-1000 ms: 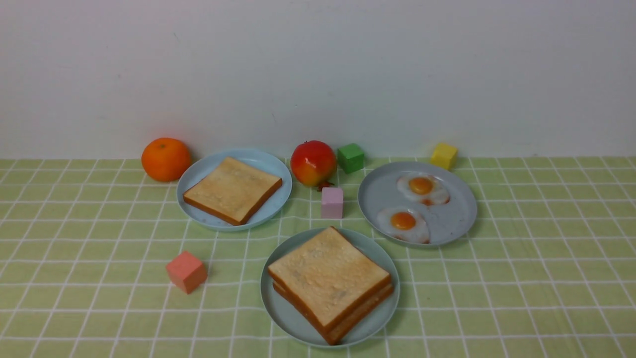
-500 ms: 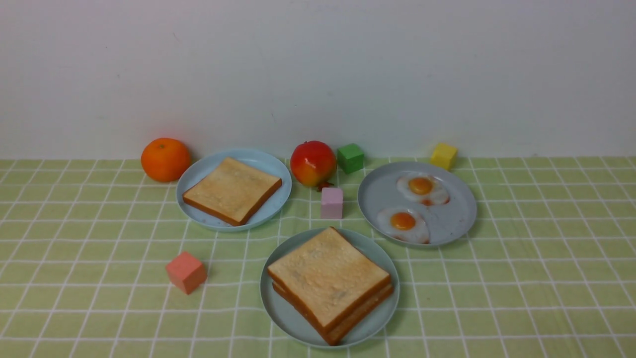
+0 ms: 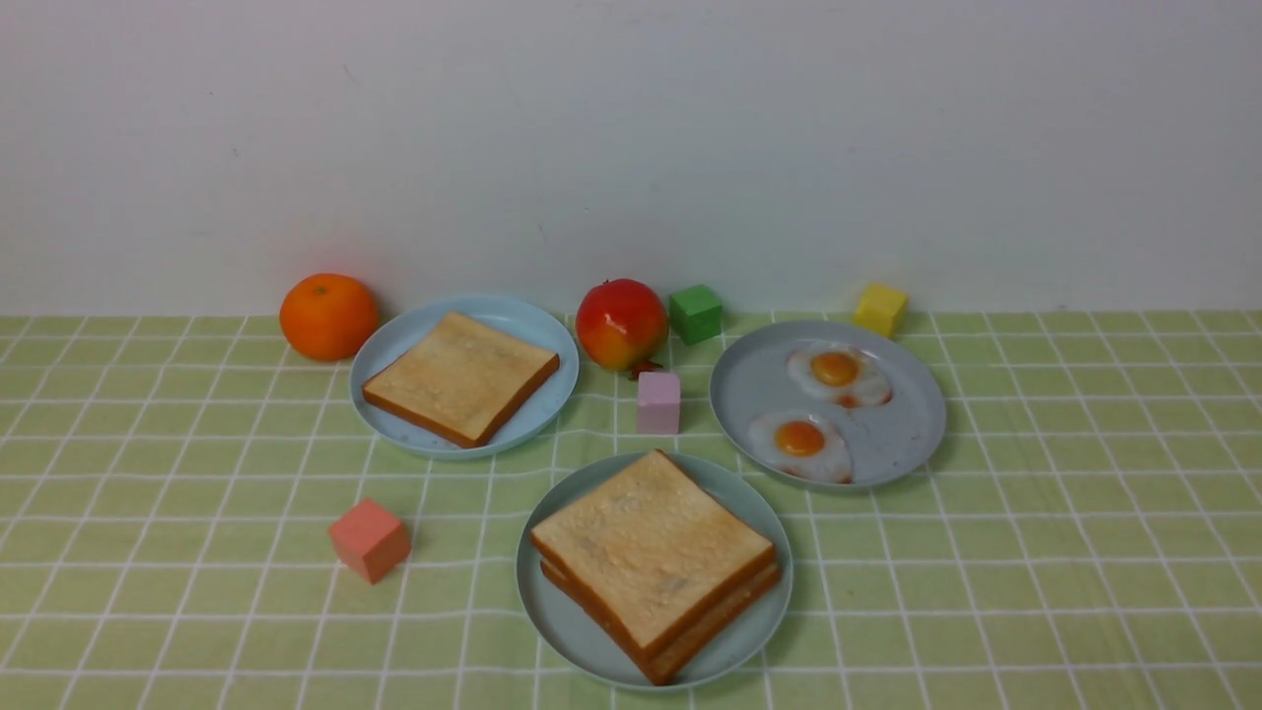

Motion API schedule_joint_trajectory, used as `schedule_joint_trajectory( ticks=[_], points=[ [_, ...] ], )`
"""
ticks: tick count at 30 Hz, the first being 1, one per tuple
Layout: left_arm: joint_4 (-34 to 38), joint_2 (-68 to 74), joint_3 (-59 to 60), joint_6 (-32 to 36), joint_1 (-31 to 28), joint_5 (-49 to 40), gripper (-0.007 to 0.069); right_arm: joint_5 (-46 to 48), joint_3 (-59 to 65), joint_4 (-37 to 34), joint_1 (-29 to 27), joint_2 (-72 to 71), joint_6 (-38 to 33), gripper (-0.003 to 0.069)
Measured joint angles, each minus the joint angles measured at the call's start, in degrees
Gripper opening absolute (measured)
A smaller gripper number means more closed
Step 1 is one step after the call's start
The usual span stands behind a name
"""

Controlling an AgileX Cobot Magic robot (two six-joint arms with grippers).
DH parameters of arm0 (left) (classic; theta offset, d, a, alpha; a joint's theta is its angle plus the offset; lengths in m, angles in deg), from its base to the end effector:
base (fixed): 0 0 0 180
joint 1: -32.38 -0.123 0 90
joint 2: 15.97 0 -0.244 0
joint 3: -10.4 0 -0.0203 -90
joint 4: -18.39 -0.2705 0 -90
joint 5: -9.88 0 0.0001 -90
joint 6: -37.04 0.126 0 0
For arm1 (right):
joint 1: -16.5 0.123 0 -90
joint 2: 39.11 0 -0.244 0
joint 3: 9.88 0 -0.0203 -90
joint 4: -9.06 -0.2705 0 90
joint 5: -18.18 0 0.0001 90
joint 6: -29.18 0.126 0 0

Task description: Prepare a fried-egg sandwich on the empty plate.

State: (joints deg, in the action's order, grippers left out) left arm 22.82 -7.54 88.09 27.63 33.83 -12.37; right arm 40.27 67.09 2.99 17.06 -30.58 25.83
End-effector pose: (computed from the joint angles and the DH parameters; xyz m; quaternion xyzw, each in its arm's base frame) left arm 0.1465 -0.0074 0.1577 -0.0766 0.8069 -0.0880 0.5790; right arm 0.1468 0.0065 0.1627 0.0003 0.8063 0.0307 0.5908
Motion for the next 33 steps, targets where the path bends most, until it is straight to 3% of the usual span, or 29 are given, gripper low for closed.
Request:
schedule_joint_trajectory(
  ticks=[33],
  points=[
    [0.0, 0.0, 0.0, 0.0, 0.0, 0.0, 0.0011, 0.0, 0.0, 0.0, 0.0, 0.0, 0.0, 0.0071]
  ],
)
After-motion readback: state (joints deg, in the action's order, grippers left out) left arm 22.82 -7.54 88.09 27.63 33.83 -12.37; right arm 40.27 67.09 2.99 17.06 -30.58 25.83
